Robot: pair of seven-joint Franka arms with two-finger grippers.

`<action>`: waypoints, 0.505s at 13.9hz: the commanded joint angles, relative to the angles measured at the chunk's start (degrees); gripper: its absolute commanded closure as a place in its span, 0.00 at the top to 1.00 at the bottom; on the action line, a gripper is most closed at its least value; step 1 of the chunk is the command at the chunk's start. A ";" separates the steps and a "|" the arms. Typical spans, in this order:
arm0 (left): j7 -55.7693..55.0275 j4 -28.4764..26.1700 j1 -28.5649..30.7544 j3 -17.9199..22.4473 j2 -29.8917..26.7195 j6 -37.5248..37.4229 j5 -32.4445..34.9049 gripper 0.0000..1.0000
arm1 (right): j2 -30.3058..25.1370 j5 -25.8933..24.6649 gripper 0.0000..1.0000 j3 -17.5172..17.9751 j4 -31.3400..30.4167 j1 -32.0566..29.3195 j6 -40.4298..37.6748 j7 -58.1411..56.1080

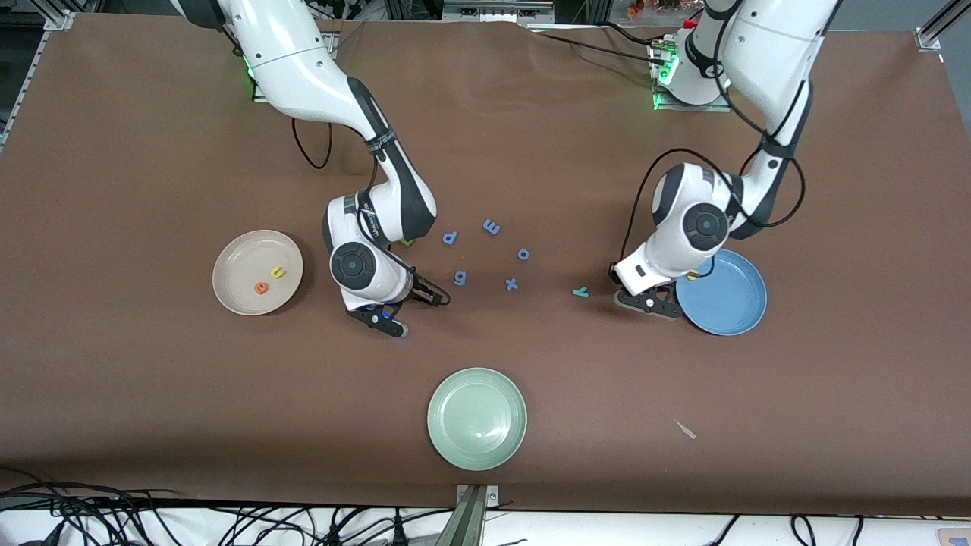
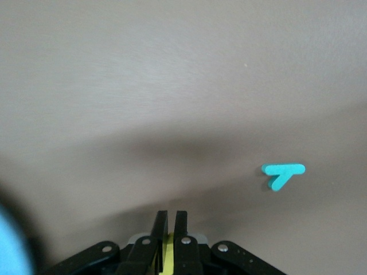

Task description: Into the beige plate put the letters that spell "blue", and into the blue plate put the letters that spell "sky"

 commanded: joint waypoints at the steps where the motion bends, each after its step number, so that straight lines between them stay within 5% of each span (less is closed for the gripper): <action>1: 4.74 -1.07 3.69 -0.04 -4.86 -5.09 -0.68 0.01 | 0.89 1.17 0.28 -0.08 0.28 0.35 0.41 0.61; 4: 14.56 -1.86 8.52 0.39 -5.22 -5.10 -0.77 0.02 | 0.80 1.17 0.00 -0.08 -0.17 0.52 -0.11 0.26; 7: 22.50 -1.86 10.38 2.94 -3.99 -4.66 -0.77 0.03 | 0.10 0.74 0.00 -0.34 -0.08 0.26 -0.64 -1.06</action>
